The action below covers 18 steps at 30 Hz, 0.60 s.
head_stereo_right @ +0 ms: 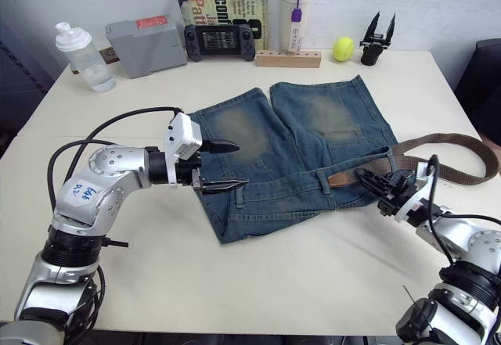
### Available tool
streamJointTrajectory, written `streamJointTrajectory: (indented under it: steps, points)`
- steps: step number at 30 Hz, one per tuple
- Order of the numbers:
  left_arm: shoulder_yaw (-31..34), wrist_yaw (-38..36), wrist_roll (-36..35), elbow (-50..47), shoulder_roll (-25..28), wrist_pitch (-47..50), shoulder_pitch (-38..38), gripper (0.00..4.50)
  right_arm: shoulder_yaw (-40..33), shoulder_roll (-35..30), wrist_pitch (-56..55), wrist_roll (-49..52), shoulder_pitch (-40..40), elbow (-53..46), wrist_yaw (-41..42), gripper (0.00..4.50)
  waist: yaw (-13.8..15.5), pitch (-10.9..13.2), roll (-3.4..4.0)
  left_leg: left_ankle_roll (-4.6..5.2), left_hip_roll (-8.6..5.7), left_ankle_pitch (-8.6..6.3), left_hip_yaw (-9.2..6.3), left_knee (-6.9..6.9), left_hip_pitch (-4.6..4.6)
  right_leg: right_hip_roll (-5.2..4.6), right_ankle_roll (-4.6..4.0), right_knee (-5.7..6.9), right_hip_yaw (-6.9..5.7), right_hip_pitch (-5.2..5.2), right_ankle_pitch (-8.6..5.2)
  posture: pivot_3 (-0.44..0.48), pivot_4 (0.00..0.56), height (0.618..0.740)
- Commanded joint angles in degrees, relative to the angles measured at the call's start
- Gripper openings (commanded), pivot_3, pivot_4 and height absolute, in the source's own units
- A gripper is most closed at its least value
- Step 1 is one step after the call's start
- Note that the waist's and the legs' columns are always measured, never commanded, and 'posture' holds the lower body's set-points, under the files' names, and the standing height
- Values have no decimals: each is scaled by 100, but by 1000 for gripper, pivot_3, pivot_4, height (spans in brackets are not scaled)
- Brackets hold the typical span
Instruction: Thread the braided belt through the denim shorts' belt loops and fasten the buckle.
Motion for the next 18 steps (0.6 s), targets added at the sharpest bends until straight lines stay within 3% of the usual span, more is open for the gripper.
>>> streamJointTrajectory:
  steps: [1, 13, 18]
  points:
    - [45, -27, 3, -73, 57, -117, -87, 4500, 98, 72, -40, 183, -51, 26, 171, 121, 2, 0, 0, 0, 0, 0, 1, 0, 0, 0, 0, 0, 0, 0, 0, 0, 150, 697]
    - [67, -28, 33, -125, 99, -92, -53, 4500, 298, 389, 232, 952, -169, -181, 74, 121, -1, 0, 0, -2, 6, 1, 6, -5, 1, 6, 0, 3, 7, -4, 0, 0, 150, 697]
    - [52, -24, 58, -124, 124, -109, -37, 4500, 956, 917, -26, 701, 51, -919, -251, 121, -10, 0, 0, -2, 7, 1, 8, -6, 1, 6, 1, 2, 12, -11, 1, 0, 150, 697]
